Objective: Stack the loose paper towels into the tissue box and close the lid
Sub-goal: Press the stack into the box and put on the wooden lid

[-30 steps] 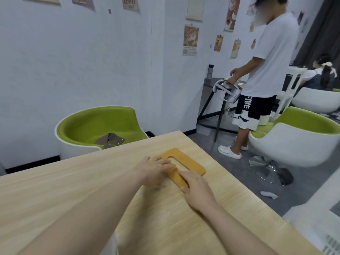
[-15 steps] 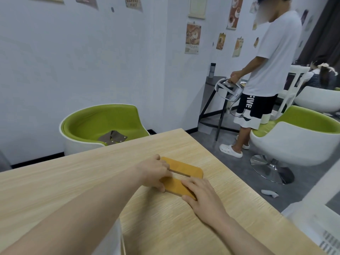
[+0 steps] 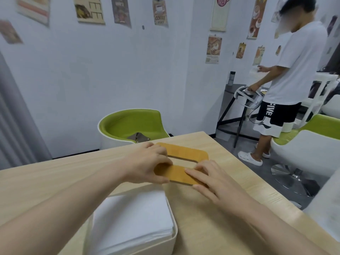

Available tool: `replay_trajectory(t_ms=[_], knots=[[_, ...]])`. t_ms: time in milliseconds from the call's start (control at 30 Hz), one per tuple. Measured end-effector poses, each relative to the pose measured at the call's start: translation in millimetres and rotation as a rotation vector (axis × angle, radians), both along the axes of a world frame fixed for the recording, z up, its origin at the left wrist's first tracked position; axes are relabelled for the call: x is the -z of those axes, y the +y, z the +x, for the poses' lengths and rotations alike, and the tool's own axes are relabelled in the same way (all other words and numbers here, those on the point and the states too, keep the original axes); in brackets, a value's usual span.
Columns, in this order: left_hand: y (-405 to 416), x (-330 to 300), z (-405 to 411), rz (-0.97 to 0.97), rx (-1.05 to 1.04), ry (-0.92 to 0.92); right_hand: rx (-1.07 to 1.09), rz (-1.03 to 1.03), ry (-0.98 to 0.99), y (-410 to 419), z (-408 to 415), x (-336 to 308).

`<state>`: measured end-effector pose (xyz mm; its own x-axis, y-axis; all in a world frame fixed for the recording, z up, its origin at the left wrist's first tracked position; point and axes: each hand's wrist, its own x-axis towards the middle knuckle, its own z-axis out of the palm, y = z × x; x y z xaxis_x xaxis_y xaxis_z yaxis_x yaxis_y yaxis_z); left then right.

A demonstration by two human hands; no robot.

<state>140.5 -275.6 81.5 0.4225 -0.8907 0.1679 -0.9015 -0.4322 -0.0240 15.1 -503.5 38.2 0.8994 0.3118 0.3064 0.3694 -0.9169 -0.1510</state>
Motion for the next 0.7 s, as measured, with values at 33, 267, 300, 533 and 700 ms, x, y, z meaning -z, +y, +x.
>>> replay_trajectory(t_ms=[33, 267, 300, 533, 700], knots=[[13, -3, -8, -0.026, -0.008, 0.002, -0.02, -0.014, 0.004, 10, -4, -6], [84, -17, -60, -0.222, -0.046, 0.016, -0.148, 0.037, 0.009, 59, -36, -32], [93, -15, -67, -0.235, -0.057, 0.021, -0.167, 0.045, 0.015, 65, -38, -32], [138, 11, -104, -0.237, -0.155, 0.054, -0.265, 0.031, 0.079, 100, -50, -17], [147, 37, -110, -0.216, -0.219, 0.111, -0.279, -0.025, 0.122, 106, -47, -4]])
